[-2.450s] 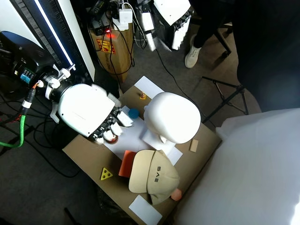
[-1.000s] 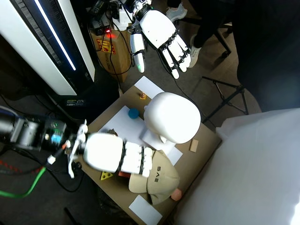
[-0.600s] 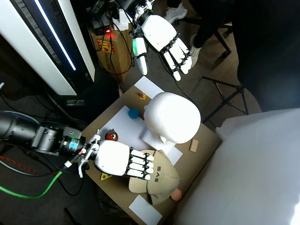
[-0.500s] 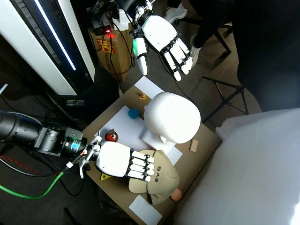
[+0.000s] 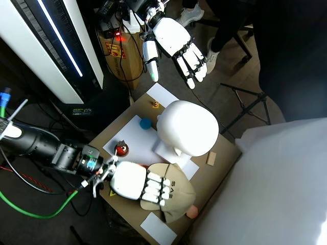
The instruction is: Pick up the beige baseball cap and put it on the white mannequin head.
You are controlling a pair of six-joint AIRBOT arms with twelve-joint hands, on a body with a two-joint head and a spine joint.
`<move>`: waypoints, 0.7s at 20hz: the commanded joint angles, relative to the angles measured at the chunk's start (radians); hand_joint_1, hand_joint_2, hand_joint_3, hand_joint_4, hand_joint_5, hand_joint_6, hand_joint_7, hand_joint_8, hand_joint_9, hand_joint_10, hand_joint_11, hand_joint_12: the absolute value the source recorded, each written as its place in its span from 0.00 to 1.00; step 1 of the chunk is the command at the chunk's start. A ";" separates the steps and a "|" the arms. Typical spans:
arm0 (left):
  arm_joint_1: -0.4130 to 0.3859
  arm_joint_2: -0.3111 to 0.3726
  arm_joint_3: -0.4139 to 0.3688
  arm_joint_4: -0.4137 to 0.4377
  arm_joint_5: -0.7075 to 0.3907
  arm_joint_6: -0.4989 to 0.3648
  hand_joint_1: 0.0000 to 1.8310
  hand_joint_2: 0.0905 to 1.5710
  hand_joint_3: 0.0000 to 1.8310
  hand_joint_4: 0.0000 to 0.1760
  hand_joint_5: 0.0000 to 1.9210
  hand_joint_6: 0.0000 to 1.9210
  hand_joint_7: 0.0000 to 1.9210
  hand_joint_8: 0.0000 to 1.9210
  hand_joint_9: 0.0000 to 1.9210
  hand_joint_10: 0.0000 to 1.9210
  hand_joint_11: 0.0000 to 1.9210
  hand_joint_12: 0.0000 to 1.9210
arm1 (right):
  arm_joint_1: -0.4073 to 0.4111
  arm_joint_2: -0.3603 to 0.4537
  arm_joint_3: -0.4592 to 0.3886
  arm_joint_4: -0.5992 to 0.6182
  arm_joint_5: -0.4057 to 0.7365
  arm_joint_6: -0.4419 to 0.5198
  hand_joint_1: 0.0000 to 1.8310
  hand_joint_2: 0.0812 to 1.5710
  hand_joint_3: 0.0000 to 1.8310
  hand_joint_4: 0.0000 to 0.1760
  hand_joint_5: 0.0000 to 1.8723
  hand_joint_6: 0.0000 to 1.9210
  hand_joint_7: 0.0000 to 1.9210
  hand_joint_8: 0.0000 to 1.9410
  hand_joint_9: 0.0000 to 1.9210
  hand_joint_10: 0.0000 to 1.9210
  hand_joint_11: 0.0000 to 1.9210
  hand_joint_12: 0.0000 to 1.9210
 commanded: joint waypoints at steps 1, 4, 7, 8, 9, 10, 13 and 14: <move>-0.003 -0.002 0.000 0.092 -0.081 -0.010 0.00 0.70 0.00 0.70 0.09 0.00 0.06 0.00 0.05 0.00 0.00 0.23 | 0.006 -0.013 0.031 -0.010 0.089 0.018 0.66 0.70 0.00 0.02 0.03 0.00 0.03 0.00 0.01 0.00 0.00 0.19; -0.003 -0.002 0.004 0.095 -0.089 -0.021 0.00 0.70 0.00 0.70 0.09 0.00 0.06 0.00 0.05 0.00 0.00 0.23 | 0.005 -0.056 0.101 -0.038 0.085 0.065 0.66 0.69 0.00 0.02 0.03 0.00 0.03 0.00 0.01 0.00 0.00 0.20; -0.003 0.002 0.012 0.106 -0.091 -0.044 0.00 0.70 0.00 0.70 0.09 0.00 0.06 0.00 0.05 0.00 0.00 0.23 | 0.010 -0.080 0.130 -0.051 0.086 0.070 0.66 0.69 0.00 0.02 0.03 0.00 0.03 0.00 0.01 0.00 0.00 0.20; -0.003 0.001 0.013 0.113 -0.091 -0.043 0.00 0.70 0.00 0.70 0.09 0.00 0.06 0.00 0.05 0.00 0.00 0.23 | 0.015 -0.087 0.139 -0.054 0.073 0.077 0.66 0.69 0.00 0.02 0.03 0.00 0.03 0.00 0.01 0.00 0.00 0.20; -0.004 0.001 0.013 0.112 -0.087 -0.035 0.00 0.70 0.00 0.70 0.09 0.00 0.06 0.00 0.05 0.00 0.00 0.22 | 0.019 -0.091 0.146 -0.060 0.056 0.096 0.66 0.69 0.00 0.02 0.03 0.00 0.03 0.00 0.01 0.00 0.00 0.20; -0.006 -0.001 0.013 0.112 -0.081 -0.028 0.00 0.70 0.00 0.70 0.09 0.00 0.06 0.00 0.05 0.00 0.00 0.22 | 0.023 -0.095 0.151 -0.072 0.043 0.120 0.66 0.69 0.00 0.02 0.03 0.00 0.03 0.00 0.01 0.00 0.00 0.20; -0.004 -0.003 0.014 0.118 -0.080 -0.022 0.00 0.70 0.00 0.70 0.10 0.00 0.06 0.00 0.05 0.00 0.00 0.21 | 0.035 -0.102 0.159 -0.086 0.042 0.161 0.66 0.69 0.00 0.02 0.03 0.00 0.03 0.00 0.01 0.00 0.00 0.21; -0.002 -0.004 0.015 0.118 -0.080 -0.024 0.00 0.70 0.00 0.70 0.10 0.00 0.06 0.00 0.05 0.00 0.00 0.21 | 0.038 -0.104 0.163 -0.088 0.037 0.174 0.66 0.69 0.00 0.02 0.03 0.00 0.03 0.00 0.01 0.00 0.00 0.21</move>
